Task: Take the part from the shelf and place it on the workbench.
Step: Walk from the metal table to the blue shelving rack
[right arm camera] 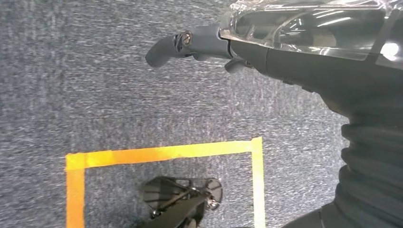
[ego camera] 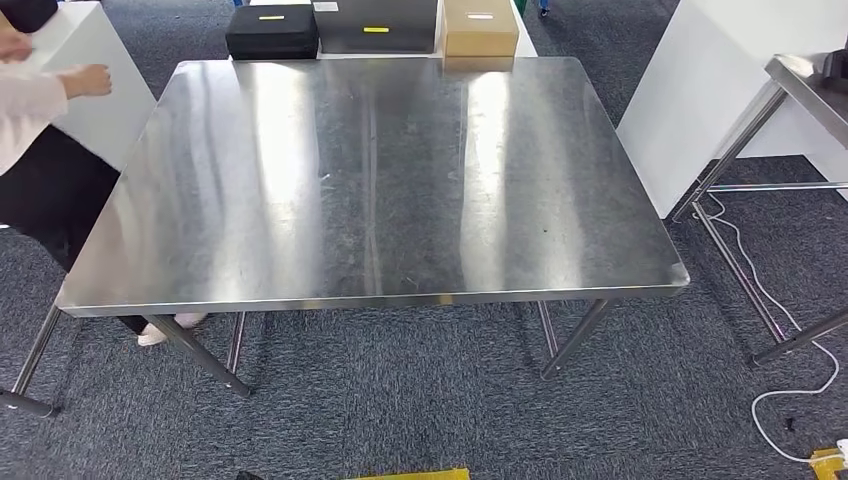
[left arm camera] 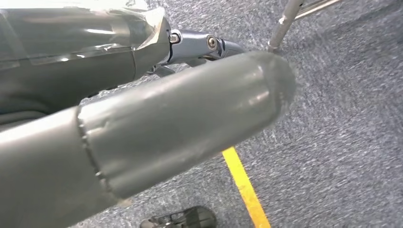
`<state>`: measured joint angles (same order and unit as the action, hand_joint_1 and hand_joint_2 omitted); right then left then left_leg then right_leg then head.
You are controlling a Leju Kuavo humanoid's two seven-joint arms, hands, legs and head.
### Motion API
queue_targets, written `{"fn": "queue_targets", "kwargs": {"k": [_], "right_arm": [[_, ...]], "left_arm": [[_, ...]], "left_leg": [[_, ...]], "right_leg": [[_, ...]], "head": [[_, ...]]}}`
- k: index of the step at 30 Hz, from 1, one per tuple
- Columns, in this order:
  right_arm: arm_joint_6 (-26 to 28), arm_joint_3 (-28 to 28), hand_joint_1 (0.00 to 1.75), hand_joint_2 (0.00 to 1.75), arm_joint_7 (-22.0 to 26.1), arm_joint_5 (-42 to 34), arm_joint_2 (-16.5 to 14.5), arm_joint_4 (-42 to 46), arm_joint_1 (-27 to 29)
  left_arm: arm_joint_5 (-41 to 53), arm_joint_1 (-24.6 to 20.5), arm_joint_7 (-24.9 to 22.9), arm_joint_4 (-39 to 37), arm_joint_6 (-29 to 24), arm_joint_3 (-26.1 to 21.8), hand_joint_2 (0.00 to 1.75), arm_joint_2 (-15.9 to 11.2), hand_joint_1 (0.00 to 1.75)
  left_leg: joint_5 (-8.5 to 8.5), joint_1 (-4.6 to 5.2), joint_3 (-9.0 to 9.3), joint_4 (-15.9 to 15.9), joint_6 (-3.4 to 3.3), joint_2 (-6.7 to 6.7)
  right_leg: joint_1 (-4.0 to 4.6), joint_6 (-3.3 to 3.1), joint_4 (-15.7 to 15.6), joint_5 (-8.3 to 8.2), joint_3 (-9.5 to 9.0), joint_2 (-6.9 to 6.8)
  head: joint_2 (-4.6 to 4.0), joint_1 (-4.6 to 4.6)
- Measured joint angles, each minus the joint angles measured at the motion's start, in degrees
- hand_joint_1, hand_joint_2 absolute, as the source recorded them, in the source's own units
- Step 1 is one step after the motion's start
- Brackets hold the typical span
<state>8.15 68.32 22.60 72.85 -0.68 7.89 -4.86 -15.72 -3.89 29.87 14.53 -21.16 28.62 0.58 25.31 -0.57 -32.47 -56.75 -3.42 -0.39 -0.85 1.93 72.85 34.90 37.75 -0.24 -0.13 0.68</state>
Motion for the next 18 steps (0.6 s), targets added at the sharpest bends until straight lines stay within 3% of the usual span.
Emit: {"fn": "queue_targets", "kwargs": {"k": [1, 3, 5, 7, 9, 10, 12, 14, 15, 16, 18], "right_arm": [[-0.01, 0.0, 0.0, 1.75, -0.03, 0.01, 0.03, 0.0, -0.01], [0.0, 0.0, 0.0, 1.75, -0.04, 0.02, 0.12, 0.0, -0.1], [0.01, 0.0, 0.0, 1.75, -0.05, 0.02, 0.11, 0.0, -0.21], [0.01, 0.0, 0.0, 1.75, -0.07, 0.02, 0.09, 0.0, -0.25], [-0.01, 0.0, 0.0, 1.75, -0.07, 0.02, 0.07, -0.01, -0.28], [-0.01, 0.0, 0.0, 1.75, -0.07, 0.02, 0.04, -0.02, -0.31], [0.0, 0.01, 0.0, 1.75, -0.07, 0.02, 0.03, -0.02, -0.38], [0.01, 0.02, 0.0, 1.75, -0.07, 0.02, 0.03, -0.02, -0.32], [0.0, 0.02, 0.0, 1.75, -0.07, 0.05, 0.03, -0.02, -0.29], [0.01, 0.01, 0.0, 1.75, -0.08, 0.09, 0.02, -0.02, -0.25], [0.0, 0.01, 0.0, 1.75, -0.09, 0.18, -0.03, -0.02, -0.24]], "left_arm": [[-0.01, 0.0, -0.02, 0.0, 0.0, 0.01, 0.0, 0.02, 0.0], [-0.02, -0.01, -0.02, 0.0, 0.0, 0.02, 0.0, 0.07, 0.0], [-0.04, -0.05, -0.03, 0.0, 0.0, 0.01, 0.0, 0.06, 0.0], [-0.04, -0.07, -0.03, 0.0, 0.0, 0.01, 0.0, 0.04, 0.0], [-0.04, -0.02, -0.04, -0.02, 0.0, 0.02, 0.0, 0.02, 0.0], [-0.04, 0.02, -0.04, -0.03, 0.0, 0.02, 0.0, 0.02, 0.0], [-0.04, 0.03, -0.05, -0.04, 0.0, 0.04, 0.0, 0.03, 0.0], [-0.11, 0.03, -0.05, -0.04, -0.01, 0.07, 0.0, 0.02, 0.0], [-0.2, 0.03, -0.05, -0.04, -0.02, 0.07, 0.0, 0.01, 0.0], [-0.3, 0.04, -0.04, -0.04, -0.02, 0.08, 0.0, 0.01, 0.0], [-0.47, -0.03, -0.02, -0.04, -0.02, 0.1, 0.0, -0.02, 0.0]], "left_leg": [[-0.32, -0.02, -0.39, -0.02, 0.15, 0.01], [-0.91, -0.03, -0.98, -0.15, 0.62, 0.02], [-1.36, 0.16, -1.32, -0.34, 1.29, 0.01], [-1.81, 0.27, -1.47, -0.36, 2.04, -0.03], [-1.52, 0.02, -1.94, -0.79, 2.78, 0.01], [-0.23, -0.12, -2.49, -1.88, 3.08, 0.09], [4.95, -0.31, -4.54, -7.54, 3.51, 0.24], [9.43, -0.37, -6.23, -14.54, 3.77, 0.29], [10.16, -0.38, -6.06, -16.09, 3.8, 0.28], [9.81, -0.39, -4.72, -15.39, 3.72, 0.28], [7.32, -0.38, 0.78, -8.22, 3.29, 0.29]], "right_leg": [[-0.09, 0.53, -1.62, -0.63, -1.35, 0.0], [-0.48, 1.45, -10.0, -3.08, -6.6, -0.01], [-0.4, 1.33, -16.24, -5.01, -9.96, 0.1], [0.05, 0.36, -16.93, -5.79, -9.86, 0.21], [-0.23, -0.82, -16.93, -6.59, -9.22, 0.13], [-0.4, -1.45, -16.97, -7.1, -8.88, 0.06], [-0.45, -2.4, -16.97, -8.15, -7.84, -0.09], [-0.14, -2.7, -16.85, -9.13, -6.55, -0.15], [-0.01, -2.68, -16.74, -9.58, -5.9, -0.15], [0.08, -2.59, -16.63, -9.98, -5.3, -0.14], [0.14, -2.25, -16.41, -10.63, -4.49, -0.12]], "head": [[0.0, -0.02], [0.0, -0.05], [0.0, -0.01], [0.0, 0.1], [0.0, 0.2], [0.0, 0.27], [0.0, 0.47], [0.0, 0.51], [0.0, 0.5], [0.0, 0.51], [0.0, 0.54]]}}
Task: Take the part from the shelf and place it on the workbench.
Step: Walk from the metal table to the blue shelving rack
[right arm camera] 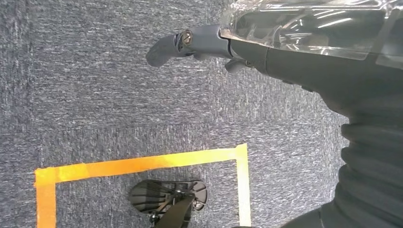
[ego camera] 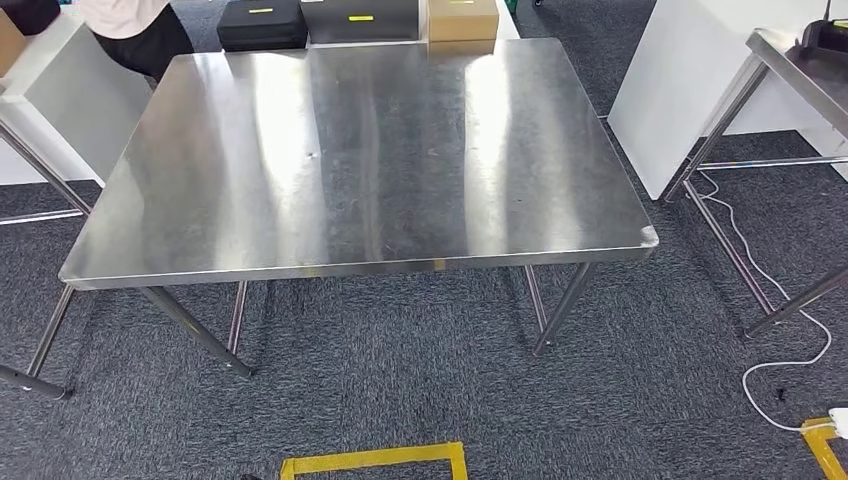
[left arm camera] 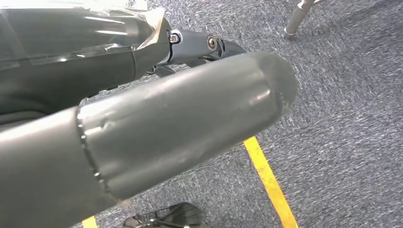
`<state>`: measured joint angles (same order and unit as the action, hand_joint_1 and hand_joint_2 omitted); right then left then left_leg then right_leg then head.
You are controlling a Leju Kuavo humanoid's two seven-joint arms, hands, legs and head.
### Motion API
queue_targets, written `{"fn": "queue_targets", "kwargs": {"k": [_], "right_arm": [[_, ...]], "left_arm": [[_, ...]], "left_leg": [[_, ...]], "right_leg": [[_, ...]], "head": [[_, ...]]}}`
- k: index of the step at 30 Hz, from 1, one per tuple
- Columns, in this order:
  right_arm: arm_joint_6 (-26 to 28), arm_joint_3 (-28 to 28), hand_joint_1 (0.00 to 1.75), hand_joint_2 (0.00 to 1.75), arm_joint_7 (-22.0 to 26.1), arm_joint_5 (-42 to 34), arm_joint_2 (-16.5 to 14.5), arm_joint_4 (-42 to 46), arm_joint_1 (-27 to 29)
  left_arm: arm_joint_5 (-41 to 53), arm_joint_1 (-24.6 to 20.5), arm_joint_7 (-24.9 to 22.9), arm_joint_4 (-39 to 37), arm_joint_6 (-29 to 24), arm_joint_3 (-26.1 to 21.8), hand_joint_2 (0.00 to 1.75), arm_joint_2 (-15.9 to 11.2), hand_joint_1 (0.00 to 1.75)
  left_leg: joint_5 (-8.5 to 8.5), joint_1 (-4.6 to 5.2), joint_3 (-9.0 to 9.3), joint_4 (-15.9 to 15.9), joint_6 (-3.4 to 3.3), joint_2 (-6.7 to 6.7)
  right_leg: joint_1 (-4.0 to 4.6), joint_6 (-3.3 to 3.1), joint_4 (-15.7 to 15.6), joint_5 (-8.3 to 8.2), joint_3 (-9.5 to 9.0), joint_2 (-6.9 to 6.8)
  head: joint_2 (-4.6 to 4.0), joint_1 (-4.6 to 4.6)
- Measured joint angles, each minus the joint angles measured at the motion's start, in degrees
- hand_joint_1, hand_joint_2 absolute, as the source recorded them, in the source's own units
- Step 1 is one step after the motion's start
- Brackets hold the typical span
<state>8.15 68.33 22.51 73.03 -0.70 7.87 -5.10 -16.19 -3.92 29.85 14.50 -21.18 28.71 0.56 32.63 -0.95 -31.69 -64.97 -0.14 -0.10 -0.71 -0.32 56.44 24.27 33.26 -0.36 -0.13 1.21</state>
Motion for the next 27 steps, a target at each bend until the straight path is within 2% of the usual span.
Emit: {"fn": "queue_targets", "kwargs": {"k": [1, 2, 3, 6, 7, 8, 10, 11, 12, 13, 14, 15, 16, 17, 18, 19, 20, 21, 22, 23, 25, 26, 27], "right_arm": [[0.0, -0.01, 0.0, 1.75, -0.02, 0.03, -0.03, 0.0, -0.03], [0.0, -0.01, 0.0, 1.75, -0.06, 0.05, -0.05, 0.0, -0.07], [0.01, -0.01, 0.0, 1.75, -0.1, 0.09, -0.07, 0.0, -0.12], [0.01, -0.01, 0.0, 1.75, -0.26, 0.25, -0.05, 0.0, -0.12], [0.01, -0.01, 0.0, 1.75, -0.32, 0.35, -0.03, 0.0, -0.1], [0.01, -0.01, 0.0, 1.75, -0.36, 0.47, -0.03, -0.01, -0.09], [0.01, -0.01, 0.0, 1.75, -0.44, 0.72, -0.03, -0.01, -0.12], [0.01, -0.01, 0.0, 1.75, -0.5, 0.8, -0.03, -0.01, -0.13], [0.01, -0.01, 0.0, 1.75, -0.6, 0.9, 0.01, 0.0, -0.14], [0.01, -0.01, 0.0, 1.75, -0.71, 1.01, 0.03, 0.0, -0.16], [0.0, -0.01, 0.0, 1.75, -0.81, 1.09, 0.07, 0.0, -0.2], [-0.01, -0.01, 0.0, 1.75, -0.9, 1.19, 0.12, -0.01, -0.29], [-0.02, -0.01, 0.0, 1.75, -0.94, 1.26, 0.14, -0.01, -0.45], [-0.03, -0.01, 0.0, 1.75, -0.96, 1.31, 0.17, -0.01, -0.59], [-0.04, -0.01, 0.0, 1.75, -0.97, 1.35, 0.17, -0.02, -0.71], [-0.05, -0.01, 0.0, 1.75, -1.01, 1.39, 0.18, -0.02, -0.77], [-0.06, -0.01, 0.0, 1.75, -1.05, 1.4, 0.19, -0.02, -0.75], [-0.06, -0.01, 0.0, 1.75, -1.09, 1.41, 0.15, -0.02, -0.75], [-0.06, -0.01, 0.0, 1.75, -1.14, 1.41, 0.14, -0.02, -0.76], [-0.06, -0.01, 0.0, 1.75, -1.15, 1.41, 0.11, -0.02, -0.78], [-0.06, -0.01, 0.0, 1.75, -1.16, 1.4, 0.12, -0.02, -0.76], [-0.06, -0.01, 0.0, 1.75, -1.17, 1.4, 0.11, -0.02, -0.72], [-0.06, -0.01, 0.0, 1.75, -1.17, 1.41, 0.1, -0.02, -0.66]], "left_arm": [[-0.04, -0.09, 0.02, 0.01, 0.0, 0.02, 0.0, -0.03, 0.0], [-0.09, -0.17, 0.04, 0.01, 0.0, 0.07, 0.0, -0.05, 0.0], [-0.14, -0.22, 0.05, 0.01, 0.0, 0.12, 0.0, -0.07, 0.0], [-0.45, -0.17, 0.11, -0.01, 0.02, 0.29, 0.0, -0.07, 0.0], [-0.55, -0.18, 0.15, -0.01, 0.02, 0.34, 0.0, -0.06, 0.0], [-0.63, -0.22, 0.18, -0.01, 0.02, 0.37, 0.0, -0.05, 0.0], [-0.8, -0.21, 0.22, -0.01, 0.01, 0.41, 0.0, -0.08, 0.0], [-0.95, -0.18, 0.22, -0.01, 0.0, 0.42, 0.0, -0.09, 0.0], [-1.07, -0.16, 0.22, -0.01, 0.01, 0.43, 0.0, -0.09, 0.0], [-1.22, -0.15, 0.22, -0.01, 0.01, 0.44, 0.0, -0.09, 0.0], [-1.38, -0.15, 0.23, -0.01, 0.02, 0.45, 0.0, -0.08, 0.0], [-1.49, -0.15, 0.25, -0.01, 0.02, 0.46, 0.0, -0.08, 0.0], [-1.6, -0.16, 0.29, -0.01, 0.01, 0.46, 0.0, -0.1, 0.0], [-1.68, -0.16, 0.34, -0.01, 0.0, 0.46, 0.0, -0.11, 0.0], [-1.73, -0.17, 0.4, -0.01, -0.01, 0.46, 0.0, -0.13, 0.0], [-1.75, -0.17, 0.45, -0.01, -0.02, 0.46, 0.0, -0.15, 0.0], [-1.77, -0.15, 0.49, -0.01, -0.05, 0.46, 0.0, -0.15, 0.0], [-1.8, -0.1, 0.52, -0.01, -0.09, 0.46, 0.0, -0.17, 0.0], [-1.82, -0.03, 0.54, -0.01, -0.13, 0.47, 0.0, -0.19, 0.0], [-1.84, 0.03, 0.54, -0.01, -0.16, 0.48, 0.0, -0.2, 0.0], [-1.85, 0.09, 0.55, -0.01, -0.17, 0.51, 0.0, -0.2, 0.0], [-1.87, 0.11, 0.55, -0.01, -0.17, 0.52, 0.0, -0.2, 0.0], [-1.89, 0.13, 0.55, -0.01, -0.17, 0.54, 0.0, -0.2, 0.0]], "left_leg": [[-0.99, 0.12, 2.69, 4.04, -0.27, 0.02], [-1.61, 0.29, 4.44, 6.89, -0.58, 0.06], [-1.82, 0.49, 5.24, 8.38, -0.87, 0.11], [-3.0, 0.87, 4.47, 8.83, -2.03, 0.04], [-3.64, 0.83, 3.99, 9.08, -2.54, -0.09], [-4.32, 0.75, 3.4, 9.33, -3.04, -0.23], [-5.35, 0.73, 2.17, 9.4, -3.61, -0.43], [-5.88, 0.76, 1.52, 9.34, -3.69, -0.5], [-6.4, 0.78, 0.83, 9.27, -3.62, -0.56], [-6.88, 0.76, 0.16, 9.16, -3.49, -0.59], [-7.29, 0.71, -0.49, 9.0, -3.31, -0.6], [-7.6, 0.66, -0.97, 8.76, -3.08, -0.59], [-7.85, 0.69, -1.43, 8.45, -2.79, -0.59], [-8.15, 0.74, -1.74, 8.22, -2.42, -0.6], [-8.43, 0.82, -1.92, 7.97, -2.04, -0.6], [-8.74, 0.91, -2.12, 7.83, -1.69, -0.57], [-9.01, 0.89, -2.21, 7.76, -1.38, -0.52], [-8.96, 0.79, -2.42, 7.49, -1.12, -0.42], [-8.17, 0.65, -2.77, 6.85, -0.86, -0.32], [-6.51, 0.49, -3.36, 5.43, -0.62, -0.22], [-1.12, 0.26, -5.38, -0.69, -0.1, -0.05], [1.11, 0.2, -6.38, -4.31, 0.13, -0.01], [2.26, 0.16, -6.93, -7.14, 0.32, 0.0]], "right_leg": [[0.15, 0.27, 0.11, -0.3, 0.28, 0.01], [0.25, 0.63, 0.19, -0.61, 0.48, -0.01], [0.32, 1.0, 0.25, -0.9, 0.6, -0.03], [0.26, 2.11, 0.23, -1.63, 1.08, -0.05], [0.26, 2.2, 1.0, -0.9, 1.62, 0.02], [0.26, 2.08, 2.8, 0.69, 2.49, 0.08], [0.03, 1.55, 9.51, 5.64, 4.72, 0.18], [-0.1, 1.62, 13.12, 7.54, 5.55, 0.18], [-0.21, 1.95, 15.55, 8.48, 5.69, 0.18], [-0.33, 2.5, 15.97, 8.38, 4.78, 0.18], [-0.45, 3.13, 14.08, 7.51, 2.71, 0.18], [-0.62, 3.65, 10.27, 6.45, -0.31, 0.17], [-0.73, 3.89, 5.69, 5.94, -3.5, 0.19], [-0.61, 3.77, 2.15, 5.62, -5.87, 0.32], [-0.46, 3.48, -0.14, 5.66, -7.03, 0.46], [-0.23, 3.09, -0.96, 5.82, -7.2, 0.59], [-0.13, 2.67, -0.82, 5.55, -6.77, 0.7], [-0.4, 2.28, -0.91, 5.34, -6.38, 0.61], [-0.63, 1.72, -0.89, 5.02, -6.12, 0.52], [-0.84, 1.07, -0.95, 4.62, -5.77, 0.39], [-0.78, 0.07, -0.94, 3.71, -4.81, 0.16], [-0.68, -0.13, -0.88, 3.26, -4.32, 0.09], [-0.61, -0.13, -0.77, 2.8, -3.78, 0.05]], "head": [[0.0, -0.01], [0.0, -0.04], [0.0, -0.05], [0.0, -0.09], [0.0, -0.14], [0.0, -0.24], [0.0, -0.43], [0.0, -0.52], [0.0, -0.52], [0.0, -0.55], [0.0, -0.57], [0.0, -0.58], [0.0, -0.61], [0.0, -0.56], [0.0, -0.55], [0.0, -0.51], [0.0, -0.42], [0.0, -0.4], [0.0, -0.32], [0.0, -0.24], [0.0, -0.15], [0.0, -0.13], [0.0, -0.13]]}}
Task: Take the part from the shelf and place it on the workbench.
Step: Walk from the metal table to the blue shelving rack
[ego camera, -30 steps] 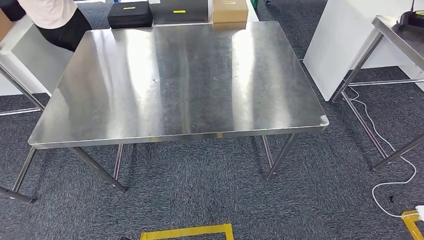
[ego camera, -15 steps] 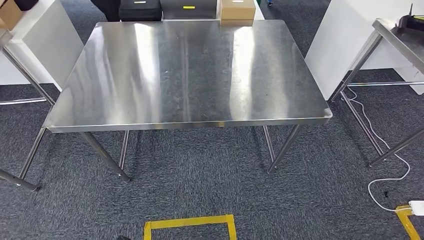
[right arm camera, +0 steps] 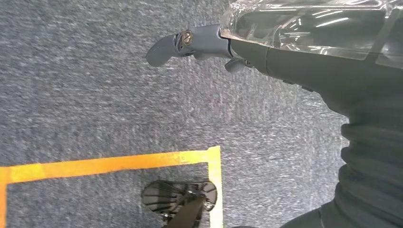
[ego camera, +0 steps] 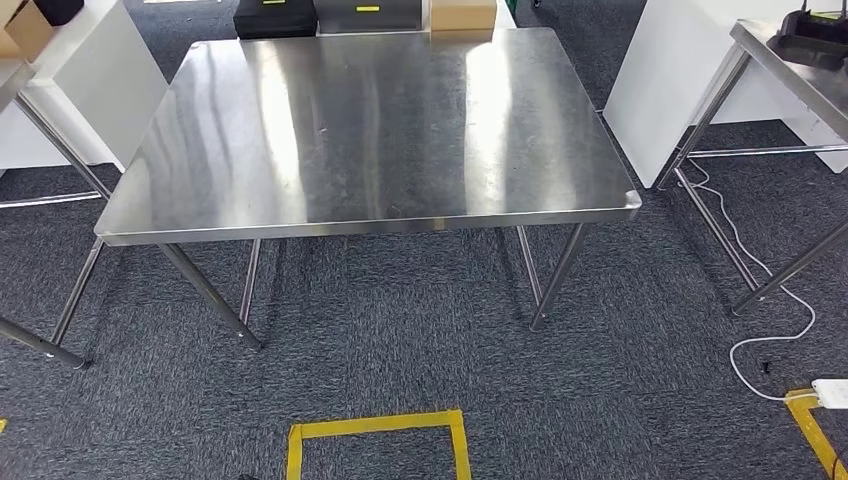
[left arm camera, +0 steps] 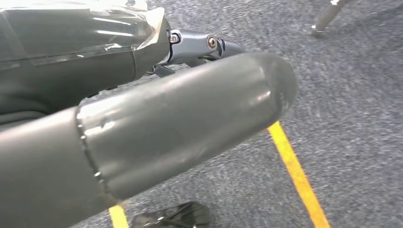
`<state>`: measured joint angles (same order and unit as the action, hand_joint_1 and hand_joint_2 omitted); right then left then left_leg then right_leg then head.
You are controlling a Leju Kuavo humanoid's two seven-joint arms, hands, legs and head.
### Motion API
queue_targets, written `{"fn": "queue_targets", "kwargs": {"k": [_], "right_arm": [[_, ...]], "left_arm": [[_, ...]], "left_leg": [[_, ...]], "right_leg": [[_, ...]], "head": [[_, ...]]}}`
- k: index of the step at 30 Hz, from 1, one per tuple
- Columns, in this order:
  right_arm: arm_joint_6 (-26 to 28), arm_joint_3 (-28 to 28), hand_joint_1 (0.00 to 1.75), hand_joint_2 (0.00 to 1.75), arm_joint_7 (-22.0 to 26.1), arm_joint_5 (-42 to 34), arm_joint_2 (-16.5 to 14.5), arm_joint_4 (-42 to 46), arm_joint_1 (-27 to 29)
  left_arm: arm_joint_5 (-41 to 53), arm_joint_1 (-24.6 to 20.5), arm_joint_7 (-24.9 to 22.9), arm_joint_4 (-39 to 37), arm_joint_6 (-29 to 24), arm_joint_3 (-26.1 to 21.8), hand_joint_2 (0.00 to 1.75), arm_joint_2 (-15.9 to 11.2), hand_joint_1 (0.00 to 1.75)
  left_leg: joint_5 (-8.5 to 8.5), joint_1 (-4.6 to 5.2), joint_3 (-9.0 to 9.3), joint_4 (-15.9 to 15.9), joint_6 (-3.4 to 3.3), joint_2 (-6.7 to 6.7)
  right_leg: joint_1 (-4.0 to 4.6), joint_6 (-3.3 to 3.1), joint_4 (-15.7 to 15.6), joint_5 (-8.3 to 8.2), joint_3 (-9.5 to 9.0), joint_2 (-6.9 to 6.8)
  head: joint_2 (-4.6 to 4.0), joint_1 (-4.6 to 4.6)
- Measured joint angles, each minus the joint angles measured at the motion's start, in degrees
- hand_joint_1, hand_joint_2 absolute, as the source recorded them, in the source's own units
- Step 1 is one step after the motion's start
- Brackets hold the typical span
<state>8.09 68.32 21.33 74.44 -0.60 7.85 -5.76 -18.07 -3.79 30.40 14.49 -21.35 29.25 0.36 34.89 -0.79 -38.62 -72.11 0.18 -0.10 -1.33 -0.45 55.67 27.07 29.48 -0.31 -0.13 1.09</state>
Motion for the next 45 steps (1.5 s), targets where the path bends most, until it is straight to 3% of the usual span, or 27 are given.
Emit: {"fn": "queue_targets", "kwargs": {"k": [1, 2, 4, 6, 8, 10, 11, 13, 15, 16, 17, 19, 21, 22, 24, 26, 29, 30, 31, 33, 36, 37, 39, 41, 42, 43, 45], "right_arm": [[-0.02, 0.0, 0.0, 1.75, 0.0, -0.01, -0.02, 0.0, 0.07], [-0.06, 0.0, 0.0, 1.75, 0.0, -0.01, -0.04, 0.0, 0.15], [-0.18, 0.0, 0.0, 1.75, 0.0, -0.02, -0.07, 0.0, 0.26], [-0.32, 0.0, 0.0, 1.75, 0.0, -0.02, -0.07, 0.0, 0.23], [-0.44, 0.0, 0.0, 1.75, 0.0, -0.06, -0.05, 0.0, 0.22], [-0.48, 0.0, 0.0, 1.75, 0.01, -0.13, 0.02, 0.0, 0.27], [-0.49, 0.0, 0.0, 1.75, 0.02, -0.16, 0.03, -0.01, 0.29], [-0.51, 0.0, 0.0, 1.75, 0.02, -0.18, 0.02, -0.03, 0.28], [-0.52, 0.0, 0.0, 1.75, 0.02, -0.19, -0.03, -0.04, 0.34], [-0.52, 0.0, 0.0, 1.75, 0.02, -0.19, -0.02, -0.04, 0.36], [-0.52, 0.0, 0.0, 1.75, 0.02, -0.2, 0.0, -0.04, 0.38], [-0.52, 0.0, 0.0, 1.75, 0.02, -0.21, 0.06, -0.03, 0.3], [-0.52, 0.0, 0.0, 1.75, 0.03, -0.21, 0.13, -0.02, 0.14], [-0.52, 0.0, 0.0, 1.75, 0.03, -0.2, 0.16, -0.02, 0.1], [-0.52, 0.0, 0.0, 1.75, 0.03, -0.17, 0.18, -0.04, 0.2], [-0.52, 0.0, 0.0, 1.75, 0.02, -0.08, 0.1, -0.07, 0.21], [-0.53, 0.0, 0.0, 1.75, 0.01, 0.08, 0.0, -0.09, 0.17], [-0.54, 0.0, 0.0, 1.75, -0.01, 0.12, -0.01, -0.09, 0.2], [-0.54, 0.0, 0.0, 1.75, -0.02, 0.13, -0.02, -0.09, 0.23], [-0.56, 0.0, 0.0, 1.75, -0.06, 0.14, -0.04, -0.09, 0.24], [-0.57, 0.0, 0.0, 1.75, -0.1, 0.14, -0.04, -0.08, 0.15], [-0.57, 0.0, 0.0, 1.75, -0.12, 0.14, -0.02, -0.08, 0.08], [-0.57, 0.0, 0.0, 1.75, -0.15, 0.14, 0.05, -0.08, 0.01], [-0.57, 0.0, 0.0, 1.75, -0.17, 0.14, 0.02, -0.08, 0.08], [-0.57, 0.0, 0.0, 1.75, -0.17, 0.16, -0.02, -0.09, 0.12], [-0.57, 0.0, 0.0, 1.75, -0.17, 0.18, -0.07, -0.1, 0.13], [-0.57, 0.0, 0.0, 1.75, -0.17, 0.19, -0.11, -0.12, 0.12]], "left_arm": [[-0.02, 0.02, 0.0, 0.0, 0.0, 0.02, 0.0, -0.01, 0.0], [-0.03, 0.03, 0.0, 0.0, 0.0, 0.04, 0.0, -0.02, 0.0], [-0.03, 0.01, 0.0, 0.0, 0.0, 0.13, 0.0, -0.03, 0.0], [-0.03, -0.03, 0.01, 0.0, 0.0, 0.22, 0.0, -0.04, 0.0], [-0.09, -0.04, 0.01, 0.0, 0.01, 0.3, 0.0, -0.04, 0.0], [-0.26, -0.08, 0.01, 0.0, 0.02, 0.36, 0.0, 0.01, 0.0], [-0.35, -0.13, 0.01, 0.0, 0.02, 0.39, 0.0, 0.03, 0.0], [-0.49, -0.18, 0.02, 0.0, 0.02, 0.43, 0.0, 0.04, 0.0], [-0.53, -0.14, 0.02, -0.01, 0.05, 0.46, 0.0, 0.01, 0.0], [-0.53, -0.13, 0.01, -0.01, 0.08, 0.48, 0.0, 0.02, 0.0], [-0.53, -0.12, 0.01, -0.01, 0.11, 0.5, 0.0, 0.03, 0.0], [-0.53, -0.13, 0.01, 0.0, 0.16, 0.56, 0.0, 0.05, 0.0], [-0.53, -0.15, 0.01, 0.0, 0.17, 0.6, 0.0, 0.05, 0.0], [-0.53, -0.15, 0.01, 0.0, 0.17, 0.62, 0.0, 0.05, 0.0], [-0.55, -0.13, -0.01, -0.01, 0.19, 0.66, 0.0, 0.03, 0.0], [-0.6, -0.09, -0.01, -0.02, 0.18, 0.69, 0.0, -0.04, 0.0], [-0.64, -0.05, 0.0, -0.02, 0.18, 0.74, 0.0, -0.11, 0.0], [-0.64, -0.03, 0.0, -0.02, 0.19, 0.75, 0.0, -0.14, 0.0], [-0.64, -0.01, 0.0, -0.02, 0.2, 0.75, 0.0, -0.16, 0.0], [-0.64, -0.01, 0.01, -0.02, 0.22, 0.77, 0.0, -0.25, 0.0], [-0.63, -0.15, 0.03, -0.02, 0.26, 0.79, 0.0, -0.34, 0.0], [-0.62, -0.21, 0.06, -0.02, 0.28, 0.79, 0.0, -0.33, 0.0], [-0.63, -0.22, 0.11, -0.02, 0.3, 0.8, 0.0, -0.34, 0.0], [-0.64, -0.18, 0.16, -0.02, 0.3, 0.8, 0.0, -0.35, 0.0], [-0.64, -0.21, 0.17, -0.02, 0.3, 0.8, 0.0, -0.37, 0.0], [-0.64, -0.25, 0.19, -0.02, 0.29, 0.8, 0.0, -0.39, 0.0], [-0.64, -0.28, 0.2, -0.02, 0.28, 0.8, 0.0, -0.44, 0.0]], "left_leg": [[-0.13, -0.07, 0.3, -1.0, 0.11, 0.0], [-1.3, -0.18, 1.77, 0.31, 0.17, -0.01], [-4.16, -0.48, 6.71, 7.33, 0.21, 0.01], [-5.18, -0.43, 10.16, 13.07, -0.19, 0.24], [-5.13, -0.02, 10.44, 14.28, -0.93, 0.43], [-5.88, 0.09, 9.8, 14.73, -2.08, 0.26], [-6.43, 0.1, 9.39, 14.97, -2.82, 0.14], [-7.51, 0.22, 8.23, 15.16, -3.8, -0.12], [-8.49, 0.44, 6.87, 15.11, -4.04, -0.24], [-8.95, 0.56, 6.24, 15.08, -4.05, -0.27], [-9.38, 0.65, 5.71, 15.07, -4.0, -0.26], [-10.15, 0.78, 5.05, 15.04, -3.8, -0.24], [-10.81, 1.06, 4.65, 14.91, -3.35, -0.26], [-11.1, 1.16, 4.5, 14.87, -3.07, -0.31], [-11.69, 1.2, 4.3, 14.91, -2.4, -0.34], [-10.63, 0.99, 3.58, 13.8, -1.69, -0.14], [-3.83, 0.43, 0.43, 5.05, -0.57, 0.13], [-1.99, 0.22, -0.55, 1.6, -0.23, 0.16], [-1.27, -0.01, -0.85, -0.41, 0.08, 0.17], [-2.49, -0.54, 1.05, 0.98, 0.57, 0.14], [-5.48, -1.1, 6.62, 9.98, 1.16, 0.24], [-5.8, -1.09, 7.6, 11.95, 1.01, 0.39], [-5.87, -0.63, 7.71, 13.01, 0.25, 0.64], [-6.59, -0.33, 7.19, 13.12, -1.0, 0.55], [-7.04, -0.27, 6.89, 13.29, -1.69, 0.46], [-7.49, -0.28, 6.52, 13.46, -2.35, 0.38], [-8.32, -0.19, 5.48, 13.53, -3.22, 0.25]], "right_leg": [[0.02, 0.13, 0.15, -0.38, 0.48, 0.0], [-0.01, 0.3, 0.37, -0.67, 0.98, 0.01], [-0.09, 0.68, 0.92, -0.97, 1.75, 0.02], [0.12, 1.27, 1.42, -1.33, 2.32, 0.04], [0.38, 2.21, 1.41, -1.95, 2.71, 0.06], [0.51, 2.98, 1.66, -2.02, 3.2, 0.08], [0.51, 2.99, 2.93, -1.03, 3.95, 0.1], [0.35, 2.45, 9.03, 3.0, 6.65, 0.14], [0.37, 2.3, 16.25, 6.7, 9.03, 0.15], [0.39, 2.52, 17.64, 7.37, 8.96, 0.15], [0.44, 2.81, 16.71, 7.16, 7.69, 0.16], [0.57, 3.15, 8.77, 5.16, 2.0, 0.15], [1.03, 2.74, 0.98, 3.5, -2.57, 0.14], [1.26, 2.4, -0.66, 3.17, -3.34, 0.14], [1.31, 1.66, -1.03, 2.58, -3.02, 0.13], [0.67, 0.9, -1.17, 1.68, -2.72, 0.02], [0.26, 0.0, -1.19, 0.36, -1.7, -0.2], [0.27, 0.01, -1.09, 0.04, -1.24, -0.25], [0.24, 0.13, -0.93, -0.21, -0.76, -0.27], [0.01, 0.39, -0.37, -0.51, 0.07, -0.25], [-0.16, 0.8, 1.07, -0.52, 1.31, -0.22], [-0.02, 1.11, 1.59, -0.52, 1.77, -0.2], [0.41, 2.13, 2.03, -0.83, 2.51, -0.13], [0.39, 3.05, 1.98, -1.2, 2.94, -0.06], [0.29, 3.21, 2.65, -0.6, 3.46, -0.03], [0.18, 3.16, 4.32, 0.7, 4.31, -0.01], [0.06, 2.76, 11.11, 4.98, 7.06, 0.03]], "head": [[0.0, 0.02], [0.0, 0.02], [0.0, 0.03], [0.0, -0.01], [0.0, -0.04], [0.0, -0.04], [0.0, -0.17], [0.0, -0.38], [0.0, -0.52], [0.0, -0.53], [0.0, -0.56], [0.0, -0.57], [0.0, -0.52], [0.0, -0.51], [0.0, -0.49], [0.0, -0.39], [0.0, -0.06], [0.0, -0.05], [0.0, -0.05], [0.0, -0.05], [0.0, 0.03], [0.0, 0.05], [0.0, 0.06], [0.0, 0.04], [0.0, 0.01], [0.0, -0.08], [0.0, -0.26]]}}
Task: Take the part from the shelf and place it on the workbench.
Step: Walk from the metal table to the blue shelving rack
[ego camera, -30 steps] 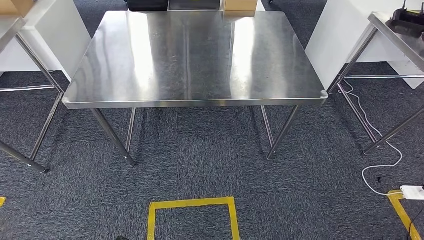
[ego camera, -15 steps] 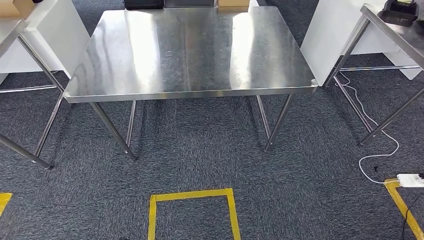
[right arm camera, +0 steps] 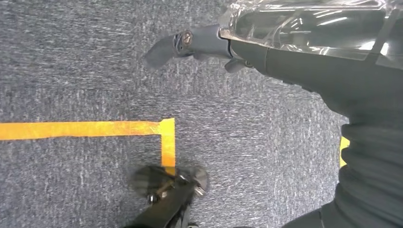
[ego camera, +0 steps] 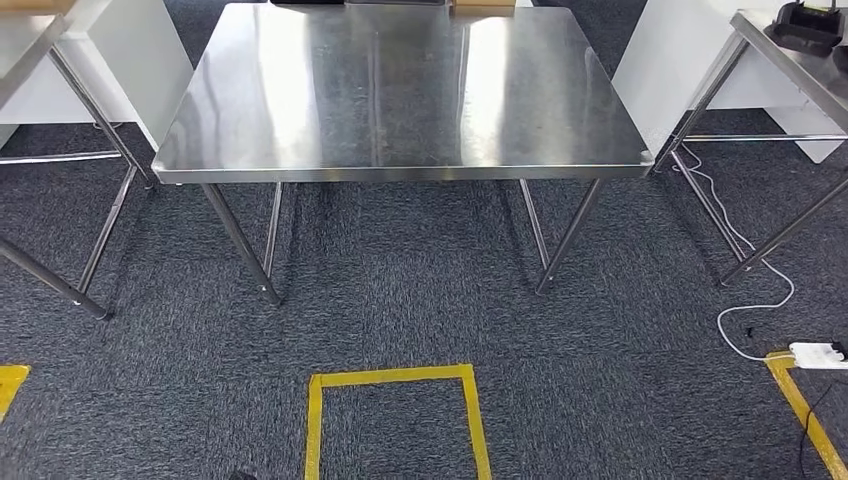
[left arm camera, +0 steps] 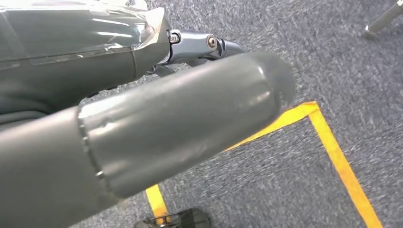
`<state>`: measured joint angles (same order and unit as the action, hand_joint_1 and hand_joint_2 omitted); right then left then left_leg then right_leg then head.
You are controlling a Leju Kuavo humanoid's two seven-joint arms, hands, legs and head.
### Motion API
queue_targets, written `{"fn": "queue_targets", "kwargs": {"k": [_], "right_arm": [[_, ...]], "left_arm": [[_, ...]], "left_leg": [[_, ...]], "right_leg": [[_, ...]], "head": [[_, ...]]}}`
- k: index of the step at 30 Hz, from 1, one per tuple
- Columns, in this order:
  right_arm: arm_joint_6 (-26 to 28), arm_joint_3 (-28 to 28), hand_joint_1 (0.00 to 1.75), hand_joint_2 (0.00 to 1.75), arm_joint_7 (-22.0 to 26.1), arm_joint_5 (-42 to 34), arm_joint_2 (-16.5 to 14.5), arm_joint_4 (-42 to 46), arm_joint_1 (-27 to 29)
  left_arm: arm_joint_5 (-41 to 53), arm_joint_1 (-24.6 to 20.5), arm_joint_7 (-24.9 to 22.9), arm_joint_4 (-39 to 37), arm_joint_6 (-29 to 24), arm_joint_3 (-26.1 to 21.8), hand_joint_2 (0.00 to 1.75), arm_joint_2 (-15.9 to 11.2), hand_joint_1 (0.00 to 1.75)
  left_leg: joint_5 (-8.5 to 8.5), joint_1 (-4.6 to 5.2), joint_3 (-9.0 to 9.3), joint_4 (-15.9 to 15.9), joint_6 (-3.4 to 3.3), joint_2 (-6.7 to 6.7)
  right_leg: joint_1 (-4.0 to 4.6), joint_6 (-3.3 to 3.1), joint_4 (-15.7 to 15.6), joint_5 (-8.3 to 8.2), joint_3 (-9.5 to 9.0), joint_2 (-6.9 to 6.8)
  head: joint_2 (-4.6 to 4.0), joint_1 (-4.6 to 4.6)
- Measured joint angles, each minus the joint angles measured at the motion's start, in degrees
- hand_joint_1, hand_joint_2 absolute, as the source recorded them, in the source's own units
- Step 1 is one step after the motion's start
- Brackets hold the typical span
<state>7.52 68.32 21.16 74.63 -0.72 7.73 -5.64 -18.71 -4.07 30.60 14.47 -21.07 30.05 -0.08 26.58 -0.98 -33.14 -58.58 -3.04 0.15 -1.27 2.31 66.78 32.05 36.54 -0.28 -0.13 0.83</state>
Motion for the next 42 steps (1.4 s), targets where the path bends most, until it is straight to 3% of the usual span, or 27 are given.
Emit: {"fn": "queue_targets", "kwargs": {"k": [2, 3, 5, 7, 8, 10, 11, 13, 16, 17, 18, 19, 22, 23, 24, 27, 28, 30, 32, 33, 34, 35, 36, 38, 39, 41, 42], "right_arm": [[0.0, 0.0, 0.0, 1.75, 0.0, -0.03, 0.04, 0.0, 0.04], [0.0, 0.0, 0.0, 1.75, 0.0, -0.04, 0.05, -0.01, 0.05], [0.0, 0.0, 0.0, 1.75, 0.0, -0.05, 0.06, -0.01, -0.01], [0.02, 0.0, 0.0, 1.75, 0.0, -0.05, 0.11, 0.0, -0.22], [0.03, 0.0, 0.0, 1.75, 0.01, -0.04, 0.13, 0.0, -0.29], [0.05, 0.0, 0.0, 1.75, 0.01, -0.03, 0.06, -0.02, -0.29], [0.05, 0.0, 0.0, 1.75, 0.01, -0.02, -0.01, -0.03, -0.24], [0.04, 0.01, 0.0, 1.75, 0.01, 0.05, -0.13, -0.05, -0.23], [0.01, 0.01, 0.0, 1.75, 0.0, 0.18, -0.18, -0.05, -0.22], [-0.01, 0.01, 0.0, 1.75, 0.0, 0.22, -0.21, -0.05, -0.22], [-0.03, 0.0, 0.0, 1.75, 0.0, 0.25, -0.25, -0.05, -0.21], [-0.05, 0.01, 0.0, 1.75, 0.0, 0.28, -0.29, -0.05, -0.19], [-0.1, 0.01, 0.0, 1.75, 0.0, 0.33, -0.26, -0.04, -0.28], [-0.11, 0.01, 0.0, 1.75, 0.01, 0.36, -0.18, -0.03, -0.37], [-0.11, 0.0, 0.0, 1.75, 0.01, 0.39, -0.12, -0.03, -0.44], [-0.13, 0.0, 0.0, 1.75, 0.02, 0.46, -0.09, -0.04, -0.38], [-0.14, 0.0, 0.0, 1.75, 0.03, 0.48, -0.1, -0.05, -0.35], [-0.15, 0.0, 0.0, 1.75, 0.04, 0.49, -0.17, -0.05, -0.38], [-0.17, 0.0, 0.0, 1.75, 0.04, 0.52, -0.2, -0.05, -0.41], [-0.18, 0.0, 0.0, 1.75, 0.04, 0.55, -0.19, -0.05, -0.41], [-0.2, 0.0, 0.0, 1.75, 0.04, 0.57, -0.19, -0.05, -0.42], [-0.21, 0.0, 0.0, 1.75, 0.04, 0.59, -0.19, -0.05, -0.47], [-0.22, 0.0, 0.0, 1.75, 0.05, 0.61, -0.15, -0.05, -0.56], [-0.24, 0.0, 0.0, 1.75, 0.09, 0.68, 0.04, -0.02, -0.89], [-0.24, 0.0, 0.0, 1.75, 0.13, 0.73, 0.13, 0.0, -1.05], [-0.23, 0.0, 0.0, 1.75, 0.2, 0.81, 0.27, 0.02, -1.19], [-0.22, 0.0, 0.0, 1.75, 0.21, 0.81, 0.25, 0.01, -1.17]], "left_arm": [[0.0, 0.02, 0.01, 0.0, 0.02, 0.01, 0.0, 0.02, 0.0], [0.0, 0.02, 0.01, 0.0, 0.03, 0.02, 0.0, 0.03, 0.0], [0.0, 0.02, 0.0, 0.0, 0.04, 0.02, 0.0, 0.03, 0.0], [-0.03, 0.03, 0.01, 0.01, 0.04, 0.02, 0.0, 0.09, 0.0], [-0.05, 0.03, 0.01, 0.02, 0.04, 0.02, 0.0, 0.13, 0.0], [-0.12, 0.03, 0.05, 0.02, 0.03, 0.01, 0.0, 0.13, 0.0], [-0.18, 0.07, 0.08, 0.02, 0.0, 0.01, 0.0, 0.09, 0.0], [-0.34, 0.2, 0.13, 0.01, -0.07, 0.02, 0.0, 0.02, 0.0], [-0.56, 0.26, 0.2, 0.0, -0.13, 0.01, 0.0, 0.02, 0.0], [-0.66, 0.28, 0.21, 0.0, -0.14, 0.01, 0.0, 0.02, 0.0], [-0.77, 0.29, 0.23, 0.0, -0.16, 0.01, 0.0, 0.02, 0.0], [-0.87, 0.29, 0.26, 0.0, -0.2, 0.01, 0.0, 0.02, 0.0], [-1.01, 0.23, 0.34, 0.01, -0.29, 0.01, 0.0, 0.07, 0.0], [-1.02, 0.22, 0.36, 0.01, -0.3, 0.02, 0.0, 0.12, 0.0], [-1.03, 0.21, 0.37, 0.01, -0.3, 0.02, 0.0, 0.17, 0.0], [-1.07, 0.19, 0.39, 0.01, -0.32, 0.02, 0.0, 0.26, 0.0], [-1.08, 0.15, 0.4, 0.01, -0.34, 0.01, 0.0, 0.26, 0.0], [-1.1, 0.08, 0.42, 0.02, -0.37, 0.0, 0.0, 0.2, 0.0], [-1.11, 0.1, 0.42, 0.01, -0.37, 0.01, 0.0, 0.17, 0.0], [-1.11, 0.11, 0.42, 0.01, -0.37, 0.02, 0.0, 0.19, 0.0], [-1.13, 0.11, 0.42, 0.02, -0.37, 0.03, 0.0, 0.21, 0.0], [-1.15, 0.1, 0.42, 0.02, -0.37, 0.04, 0.0, 0.21, 0.0], [-1.17, 0.1, 0.43, 0.02, -0.38, 0.05, 0.0, 0.22, 0.0], [-1.22, 0.11, 0.46, 0.04, -0.39, 0.1, 0.0, 0.32, 0.0], [-1.24, 0.11, 0.48, 0.04, -0.39, 0.18, 0.0, 0.37, 0.0], [-1.27, 0.1, 0.5, 0.05, -0.37, 0.39, 0.0, 0.43, 0.0], [-1.34, 0.11, 0.5, 0.05, -0.36, 0.49, 0.0, 0.4, 0.0]], "left_leg": [[-0.82, 0.22, -1.13, -0.02, -0.24, -0.06], [-1.23, 0.33, -1.67, -0.03, -0.24, -0.07], [-2.06, 0.48, -2.58, -0.05, -0.07, -0.03], [-2.87, 0.54, -3.13, -0.04, 0.4, 0.0], [-3.27, 0.56, -3.23, -0.01, 0.75, -0.01], [-4.04, 0.68, -3.32, 0.13, 1.41, -0.01], [-4.15, 0.69, -3.48, 0.0, 1.69, 0.01], [-1.91, 0.66, -4.37, -1.93, 2.35, 0.04], [5.96, 0.43, -7.08, -11.62, 3.21, 0.02], [7.4, 0.36, -7.55, -14.58, 3.37, 0.02], [7.68, 0.25, -7.2, -15.89, 3.51, 0.01], [6.92, 0.09, -5.78, -15.03, 3.68, 0.0], [3.89, -0.57, 1.47, -4.93, 4.41, 0.17], [3.7, -0.65, 2.64, -2.67, 4.43, 0.33], [3.85, -0.59, 2.93, -1.69, 4.26, 0.49], [3.07, -0.15, 1.79, -1.46, 2.52, 0.5], [2.59, -0.04, 1.3, -1.36, 1.74, 0.43], [1.58, 0.14, 0.05, -1.26, 0.32, 0.22], [0.52, 0.48, -1.38, -1.27, -0.41, 0.05], [-0.06, 0.7, -2.1, -1.28, -0.53, 0.01], [-0.67, 0.96, -2.84, -1.29, -0.58, 0.0], [-1.3, 1.22, -3.57, -1.29, -0.61, 0.01], [-1.96, 1.42, -4.23, -1.29, -0.63, 0.03], [-3.18, 1.75, -5.12, -1.21, -0.41, 0.0], [-3.8, 1.75, -5.26, -1.04, -0.17, -0.09], [-5.16, 1.57, -5.29, -0.4, 0.57, -0.29], [-5.27, 1.44, -5.47, -0.33, 0.93, -0.26]], "right_leg": [[0.09, 0.14, 6.32, 2.91, 1.77, 0.04], [0.14, 0.4, 6.8, 3.03, 1.24, 0.05], [0.22, 0.89, 1.22, 1.24, -3.23, 0.06], [0.63, 0.59, -7.34, -0.26, -8.98, 0.06], [0.91, 0.27, -10.04, -0.6, -10.49, 0.08], [1.2, -0.33, -11.42, -1.09, -10.76, 0.15], [0.73, -0.47, -11.53, -1.46, -10.34, 0.14], [-0.14, -1.05, -11.56, -2.36, -9.67, 0.04], [-0.36, -1.95, -11.45, -3.65, -8.36, -0.26], [-0.37, -1.98, -11.36, -4.1, -7.9, -0.33], [-0.42, -1.86, -11.22, -4.5, -7.42, -0.37], [-0.53, -1.68, -10.99, -4.81, -6.87, -0.38], [-0.64, -1.15, -9.49, -5.16, -5.11, -0.36], [-0.43, -0.95, -8.9, -5.27, -4.56, -0.33], [-0.15, -0.66, -8.49, -5.47, -4.04, -0.28], [0.09, 0.57, -8.11, -5.86, -2.97, -0.15], [0.01, 0.66, -7.07, -4.87, -2.26, -0.13], [-0.19, 0.27, -1.53, -0.71, 0.04, -0.1], [-0.03, 0.13, 5.75, 3.07, 2.03, -0.04], [0.14, 0.27, 7.71, 3.58, 2.01, -0.02], [0.37, 0.41, 7.73, 3.13, 0.98, 0.0], [0.65, 0.41, 5.74, 2.07, -1.03, 0.01], [1.04, 0.05, 2.05, 1.07, -3.97, 0.02], [1.89, -1.24, -6.52, 0.78, -10.04, -0.15], [2.24, -1.81, -9.45, 0.97, -11.74, -0.25], [2.59, -2.41, -11.52, 0.55, -12.1, -0.36], [2.3, -2.79, -11.94, -0.23, -11.76, -0.38]], "head": [[0.0, -0.05], [0.0, -0.07], [0.0, -0.06], [0.0, -0.01], [0.0, -0.02], [0.0, -0.15], [0.0, -0.25], [0.0, -0.12], [0.0, 0.2], [0.0, 0.22], [0.0, 0.22], [0.0, 0.22], [0.0, 0.33], [0.0, 0.37], [0.0, 0.44], [0.0, 0.37], [0.0, 0.25], [0.0, 0.07], [0.0, -0.05], [0.0, -0.06], [0.0, -0.06], [0.0, -0.06], [0.0, -0.03], [0.0, 0.06], [0.0, 0.1], [0.0, 0.11], [0.0, 0.06]]}}
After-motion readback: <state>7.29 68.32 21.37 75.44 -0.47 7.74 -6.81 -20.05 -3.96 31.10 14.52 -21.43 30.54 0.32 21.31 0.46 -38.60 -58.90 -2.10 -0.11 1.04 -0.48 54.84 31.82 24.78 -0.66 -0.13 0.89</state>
